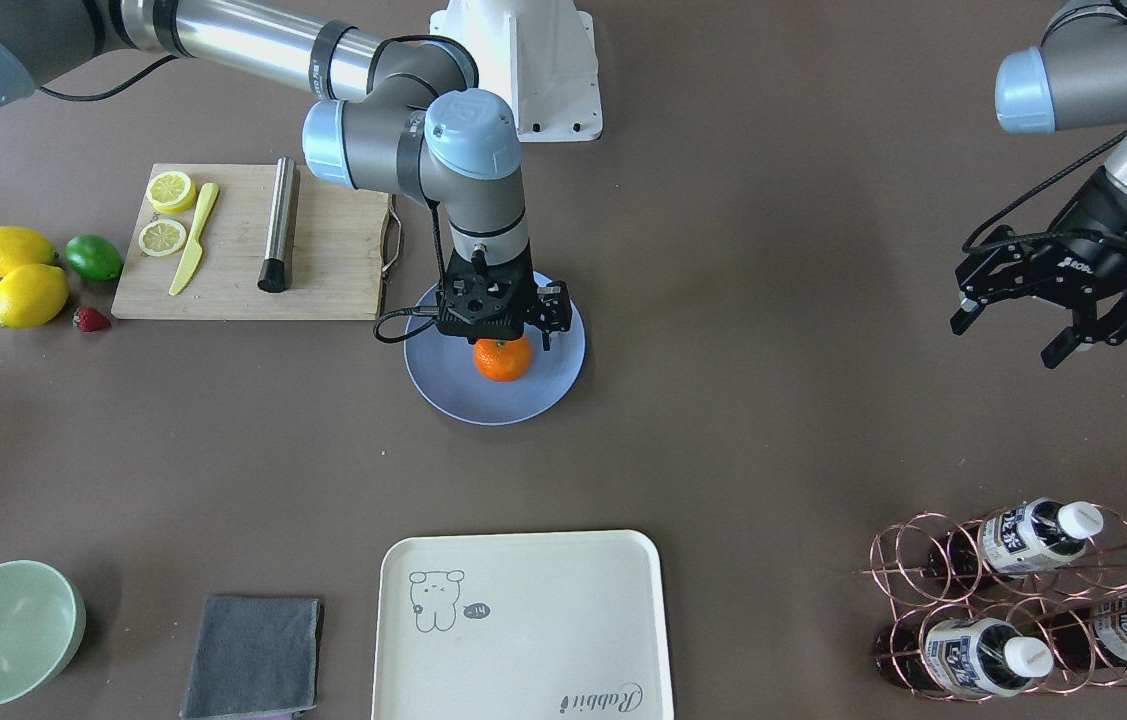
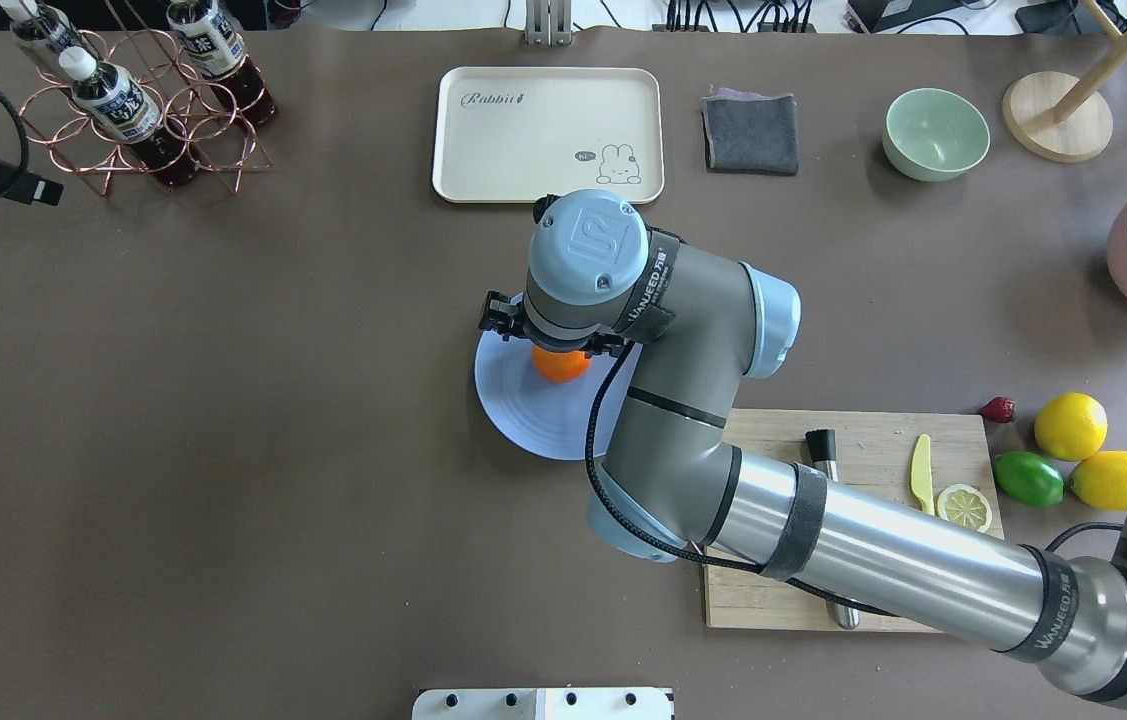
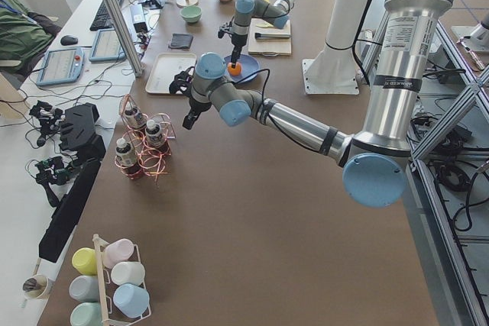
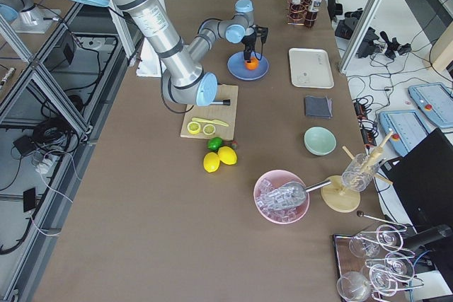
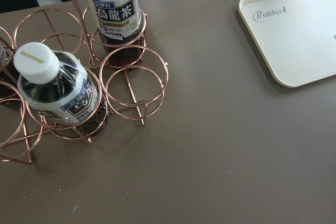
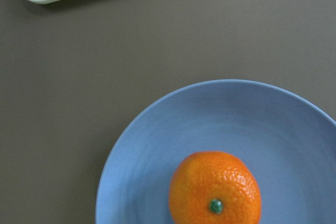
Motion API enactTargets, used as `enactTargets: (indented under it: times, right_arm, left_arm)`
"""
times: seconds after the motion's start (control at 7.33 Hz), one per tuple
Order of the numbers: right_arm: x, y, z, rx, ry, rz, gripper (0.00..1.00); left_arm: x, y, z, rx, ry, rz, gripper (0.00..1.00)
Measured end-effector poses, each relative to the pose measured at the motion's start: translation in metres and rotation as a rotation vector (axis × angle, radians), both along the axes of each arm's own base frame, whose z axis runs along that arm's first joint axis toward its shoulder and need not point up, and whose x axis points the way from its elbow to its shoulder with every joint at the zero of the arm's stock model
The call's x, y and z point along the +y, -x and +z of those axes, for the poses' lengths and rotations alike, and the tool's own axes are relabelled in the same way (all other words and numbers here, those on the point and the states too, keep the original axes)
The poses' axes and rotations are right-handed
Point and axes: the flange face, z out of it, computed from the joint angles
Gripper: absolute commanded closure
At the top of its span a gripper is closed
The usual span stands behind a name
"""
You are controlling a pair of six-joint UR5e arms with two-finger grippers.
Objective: Pick orange to plate
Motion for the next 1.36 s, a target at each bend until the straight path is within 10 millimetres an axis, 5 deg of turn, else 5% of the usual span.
enactTargets:
  times: [0.27,0.55,0.68,0.95,1.36]
  right_arm:
    - [-0.014,-0.056,-0.024,-0.013,0.047,0.0,0.0]
    - [-0.049,-0.146,-0.01,0.011,0.058,-0.025,0.0]
    - [-0.061,-0.203,0.02,0.04,0.021,-0.061,0.0]
    - [-0.067,-0.332,0.117,0.097,-0.049,-0.156,0.0]
    - [-0.033,-0.524,0.273,0.144,-0.099,-0.26,0.0]
  left_arm:
    - [0.03,0.039,0.063,-0.087,-0.017,0.054,0.02]
    - [0.059,0.08,0.115,-0.167,-0.018,0.075,0.02]
    - [0.069,0.101,0.133,-0.195,-0.013,0.066,0.02]
    - [0.088,0.136,0.156,-0.217,0.02,0.02,0.02]
    - [0.094,0.152,0.177,-0.224,0.063,-0.006,0.02]
